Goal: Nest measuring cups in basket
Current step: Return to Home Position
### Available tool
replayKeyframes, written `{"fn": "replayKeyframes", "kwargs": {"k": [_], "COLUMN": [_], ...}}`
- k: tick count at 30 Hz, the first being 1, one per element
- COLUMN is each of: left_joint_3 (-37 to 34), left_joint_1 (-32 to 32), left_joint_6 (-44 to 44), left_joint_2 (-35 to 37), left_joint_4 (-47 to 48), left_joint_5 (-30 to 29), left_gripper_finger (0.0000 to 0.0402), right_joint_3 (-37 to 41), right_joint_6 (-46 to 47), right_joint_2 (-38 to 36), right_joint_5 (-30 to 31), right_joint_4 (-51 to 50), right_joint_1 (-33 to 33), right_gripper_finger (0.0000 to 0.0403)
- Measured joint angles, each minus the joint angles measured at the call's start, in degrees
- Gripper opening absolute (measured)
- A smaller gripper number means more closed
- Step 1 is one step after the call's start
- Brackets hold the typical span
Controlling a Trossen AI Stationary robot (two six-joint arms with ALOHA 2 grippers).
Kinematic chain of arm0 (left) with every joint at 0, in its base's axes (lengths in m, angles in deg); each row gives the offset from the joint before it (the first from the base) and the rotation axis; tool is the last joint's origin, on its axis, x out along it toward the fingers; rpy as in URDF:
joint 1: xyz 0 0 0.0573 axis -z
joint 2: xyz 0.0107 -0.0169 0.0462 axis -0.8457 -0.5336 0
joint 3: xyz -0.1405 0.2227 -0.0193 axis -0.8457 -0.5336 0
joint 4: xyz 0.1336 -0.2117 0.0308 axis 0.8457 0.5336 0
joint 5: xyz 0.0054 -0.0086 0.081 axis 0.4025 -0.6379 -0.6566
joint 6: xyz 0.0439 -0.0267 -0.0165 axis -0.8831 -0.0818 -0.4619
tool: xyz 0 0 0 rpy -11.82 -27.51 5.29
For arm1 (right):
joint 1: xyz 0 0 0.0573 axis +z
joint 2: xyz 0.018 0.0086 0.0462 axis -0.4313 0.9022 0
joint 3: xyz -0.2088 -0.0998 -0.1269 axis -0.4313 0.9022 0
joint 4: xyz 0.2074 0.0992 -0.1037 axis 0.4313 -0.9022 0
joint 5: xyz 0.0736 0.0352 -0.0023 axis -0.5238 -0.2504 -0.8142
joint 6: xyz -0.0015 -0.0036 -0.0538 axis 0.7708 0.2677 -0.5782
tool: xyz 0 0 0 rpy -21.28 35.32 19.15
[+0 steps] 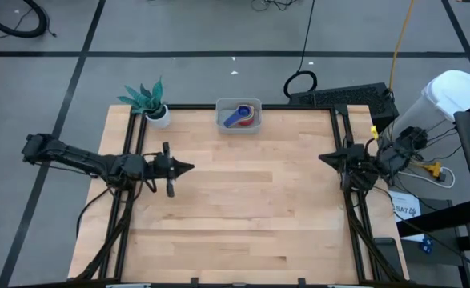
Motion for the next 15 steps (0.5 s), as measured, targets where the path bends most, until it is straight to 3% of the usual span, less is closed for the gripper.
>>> {"fn": "replayKeyframes", "kwargs": {"k": [3,9,15], "left_joint_3": [-3.18,-5.06,-4.98], "left_joint_1": [-3.63,-13.56,-22.34], "left_joint_6": [0.92,2.17,1.68], "left_joint_2": [0.02,-0.06,-0.27], "left_joint_4": [-2.88,-3.89,-5.60], "left_joint_5": [4.52,19.11,29.69], "left_gripper_finger": [0.0002,0.0002,0.0002], "right_joint_3": [4.75,5.97,15.03], "right_joint_6": [-1.37,-0.52,4.56], "right_joint_2": [-6.00,-2.60,-2.47], "right_joint_5": [-1.27,-2.82,-11.68], "right_joint_4": [3.37,5.18,11.50], "right_joint_1": [-0.09,-2.37,-7.16], "right_gripper_finger": [0.0000,0.0000,0.0000]}}
